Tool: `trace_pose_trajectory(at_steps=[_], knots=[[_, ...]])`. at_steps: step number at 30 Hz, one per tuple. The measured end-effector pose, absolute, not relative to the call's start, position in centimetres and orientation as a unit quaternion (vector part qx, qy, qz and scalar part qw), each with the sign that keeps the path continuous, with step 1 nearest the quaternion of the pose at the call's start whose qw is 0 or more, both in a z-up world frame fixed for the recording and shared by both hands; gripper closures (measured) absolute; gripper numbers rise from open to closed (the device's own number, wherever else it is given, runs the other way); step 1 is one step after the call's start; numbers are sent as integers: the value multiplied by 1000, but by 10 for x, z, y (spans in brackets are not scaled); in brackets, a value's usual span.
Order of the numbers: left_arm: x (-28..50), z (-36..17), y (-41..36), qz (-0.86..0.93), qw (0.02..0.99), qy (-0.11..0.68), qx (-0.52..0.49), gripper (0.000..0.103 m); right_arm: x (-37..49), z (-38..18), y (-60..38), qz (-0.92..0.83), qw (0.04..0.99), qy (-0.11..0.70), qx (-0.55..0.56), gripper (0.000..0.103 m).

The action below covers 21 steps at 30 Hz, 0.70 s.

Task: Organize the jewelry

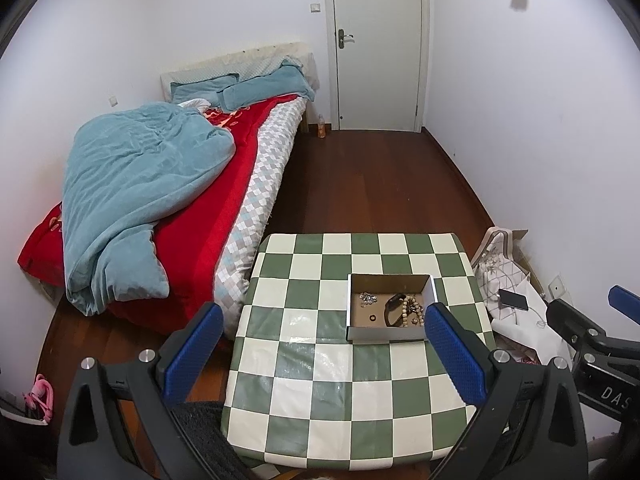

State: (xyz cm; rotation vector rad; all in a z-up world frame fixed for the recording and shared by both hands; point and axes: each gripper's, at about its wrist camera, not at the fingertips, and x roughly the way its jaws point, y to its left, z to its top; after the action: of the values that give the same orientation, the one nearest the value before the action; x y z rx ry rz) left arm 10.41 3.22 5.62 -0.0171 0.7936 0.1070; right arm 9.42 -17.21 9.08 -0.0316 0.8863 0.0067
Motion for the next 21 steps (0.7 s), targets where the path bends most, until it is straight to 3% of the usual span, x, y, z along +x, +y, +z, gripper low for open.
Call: trace_pose_trajectory(at_steps=[21], knots=[[104, 62, 33, 54, 922, 383, -10, 0, 95, 97, -174, 4, 904, 428, -16, 0]])
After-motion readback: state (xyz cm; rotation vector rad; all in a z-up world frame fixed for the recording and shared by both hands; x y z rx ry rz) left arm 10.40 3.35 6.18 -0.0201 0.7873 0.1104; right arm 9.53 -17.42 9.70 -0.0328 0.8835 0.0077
